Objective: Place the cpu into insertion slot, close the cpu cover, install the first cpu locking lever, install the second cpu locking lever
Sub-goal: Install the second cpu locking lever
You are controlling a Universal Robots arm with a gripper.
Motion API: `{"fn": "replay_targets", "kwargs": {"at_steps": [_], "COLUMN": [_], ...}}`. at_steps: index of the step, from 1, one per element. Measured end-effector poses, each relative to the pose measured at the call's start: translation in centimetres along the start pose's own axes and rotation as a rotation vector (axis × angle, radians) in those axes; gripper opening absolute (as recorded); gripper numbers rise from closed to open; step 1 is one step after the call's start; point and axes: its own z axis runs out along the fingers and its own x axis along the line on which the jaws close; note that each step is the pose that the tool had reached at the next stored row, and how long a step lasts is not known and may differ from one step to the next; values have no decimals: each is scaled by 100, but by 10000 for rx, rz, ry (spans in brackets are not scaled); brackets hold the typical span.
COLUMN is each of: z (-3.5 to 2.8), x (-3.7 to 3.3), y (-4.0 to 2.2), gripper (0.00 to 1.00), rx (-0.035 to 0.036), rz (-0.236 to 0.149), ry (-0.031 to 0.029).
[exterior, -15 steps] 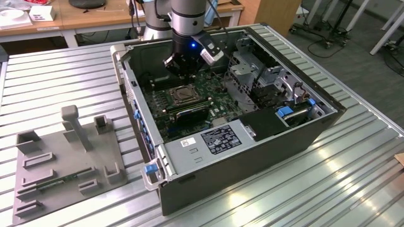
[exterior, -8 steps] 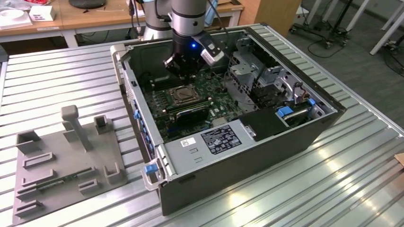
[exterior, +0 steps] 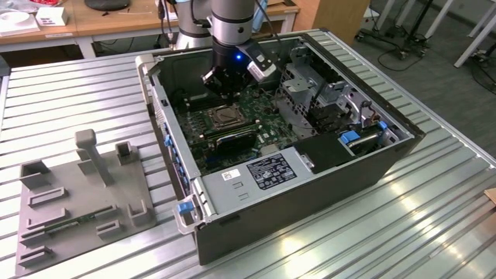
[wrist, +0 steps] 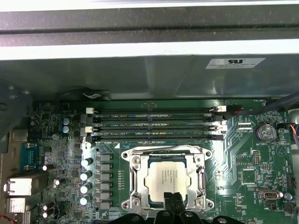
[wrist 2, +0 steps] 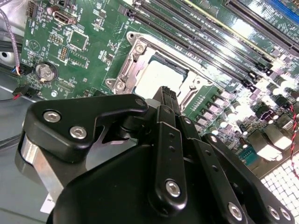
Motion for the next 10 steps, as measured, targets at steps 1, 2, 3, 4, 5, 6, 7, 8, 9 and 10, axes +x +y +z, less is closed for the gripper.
{"fn": "replay_targets", "kwargs": {"at_steps": [1,2,3,4,5,6,7,8,9,10], "z": [0,-1,0,0,0,-1,-1,-1,-1,-1], "x": [0,0,0,0,0,0,0,0,0,0], "y": [0,-1,-1,-1,-4,-7,-7,-7,-7,-7], "gripper": [10,10,10,10,10,10,10,10,10,10], "rx": [0,1,0,0,0,1,0,0,0,0], "rz": [-2,-1,-1,-1,-2,-1,-2,-2,-1,-1], "ry": [0,0,0,0,0,0,0,0,0,0]}}
